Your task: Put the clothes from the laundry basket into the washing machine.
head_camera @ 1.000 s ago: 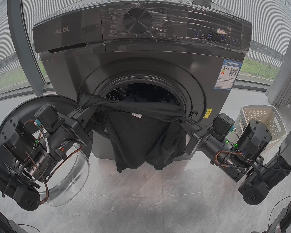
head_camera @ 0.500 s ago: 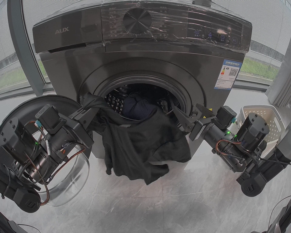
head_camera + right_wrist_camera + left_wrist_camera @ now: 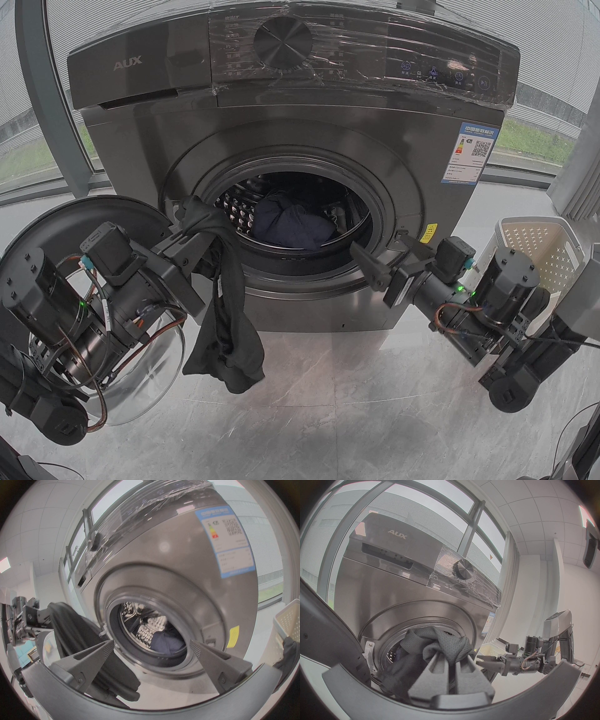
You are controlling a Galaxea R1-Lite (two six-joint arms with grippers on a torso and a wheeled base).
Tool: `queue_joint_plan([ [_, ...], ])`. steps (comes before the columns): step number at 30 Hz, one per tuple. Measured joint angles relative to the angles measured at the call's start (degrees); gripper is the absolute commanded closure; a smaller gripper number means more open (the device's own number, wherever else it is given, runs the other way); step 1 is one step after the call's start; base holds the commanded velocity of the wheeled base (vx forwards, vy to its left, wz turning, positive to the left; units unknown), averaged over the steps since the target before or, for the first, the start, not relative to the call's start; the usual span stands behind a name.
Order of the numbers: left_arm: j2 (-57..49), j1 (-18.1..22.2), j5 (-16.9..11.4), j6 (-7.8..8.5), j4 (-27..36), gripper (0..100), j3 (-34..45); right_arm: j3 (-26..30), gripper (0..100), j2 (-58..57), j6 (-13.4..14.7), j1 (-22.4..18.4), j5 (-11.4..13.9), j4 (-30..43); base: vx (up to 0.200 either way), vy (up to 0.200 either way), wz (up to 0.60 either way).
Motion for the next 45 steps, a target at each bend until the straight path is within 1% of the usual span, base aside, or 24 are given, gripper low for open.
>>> queue_joint_plan([
  [5,0.6,-0.3,0.8,0.24,0.0,100,0.1,2.9,0,1.5,0.1,2.5,0.2,-0.1,0.0,0.0,0.0],
  [12,1.4,-0.4,0.9,0.24,0.0,100,-0.1,9.1,0,2.1,-0.5,6.4,1.0,-0.2,0.0,0.0,0.0],
  [18,1.8,-0.5,1.0,0.27,0.0,100,-0.4,12.9,0,0.7,-1.2,11.9,1.6,-0.2,0.0,0.0,0.0],
  [19,1.9,-0.5,1.0,0.24,0.0,100,-0.4,13.5,0,0.3,-1.2,13.5,1.6,-0.1,0.0,0.0,0.0],
  [25,2.3,-0.5,1.0,0.24,0.0,100,-0.8,14.3,0,0.3,-1.4,18.8,1.3,0.1,0.0,0.0,0.0],
  [30,2.5,-0.5,1.0,0.24,0.0,100,-1.2,11.5,0,3.2,-1.3,21.4,1.3,0.0,0.0,0.0,0.0],
  [35,2.6,-0.5,1.0,0.24,0.1,100,-1.6,5.9,0,7.4,-1.3,23.7,1.2,0.3,0.0,0.0,0.0],
  [40,2.7,-0.2,1.1,0.24,0.1,100,-2.1,0.4,0,11.1,-1.2,24.5,0.7,0.5,0.0,0.0,0.0],
  [45,3.1,0.0,2.2,0.24,0.9,100,-3.1,-4.6,0,14.0,-1.1,24.9,-0.2,0.9,0.0,0.0,0.0],
])
